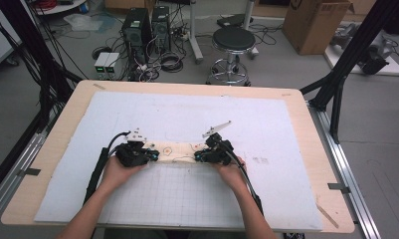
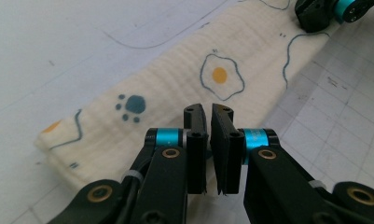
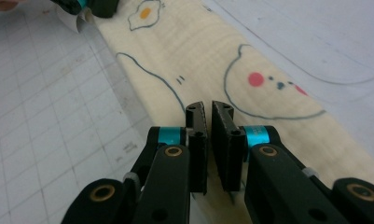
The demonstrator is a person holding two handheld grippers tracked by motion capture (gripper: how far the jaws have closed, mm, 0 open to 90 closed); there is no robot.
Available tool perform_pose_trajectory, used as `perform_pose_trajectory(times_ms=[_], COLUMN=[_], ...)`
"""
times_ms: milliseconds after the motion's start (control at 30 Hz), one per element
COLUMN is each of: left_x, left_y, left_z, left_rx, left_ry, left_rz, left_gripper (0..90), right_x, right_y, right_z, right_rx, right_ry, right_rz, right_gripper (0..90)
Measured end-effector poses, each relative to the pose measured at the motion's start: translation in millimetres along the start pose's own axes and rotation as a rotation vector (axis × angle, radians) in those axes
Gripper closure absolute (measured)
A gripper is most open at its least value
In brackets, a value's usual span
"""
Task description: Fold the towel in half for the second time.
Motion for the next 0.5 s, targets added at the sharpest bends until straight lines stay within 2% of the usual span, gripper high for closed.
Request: perform_pose_trajectory(times_ms=[200, 500], left_x=[-4.9, -8.9], left_y=[-6.0, -10.9], left_z=[7.1, 13.7], left_rx=[0.011, 0.014], left_ry=[0.008, 0.011], left_rz=[0.015, 0.027], left_gripper=[82.1, 80.6], right_x=[8.9, 23.0], right_y=[-9.0, -20.9], right_z=[9.9, 23.5], right_rx=[0.006, 0.025], right_ry=[-0.026, -0.050], right_rz=[0.010, -0.019], right_gripper=[85.0, 85.0])
Point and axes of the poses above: each handheld gripper's, and its own axes: z roughly backward along the jaws, y roughly out of its top, x roughly to its right, the point moved 1 cm from there along -z, roughly forward along the jaws, and after that the axes turned 4 degrees about -z, right-handed, at the moved point
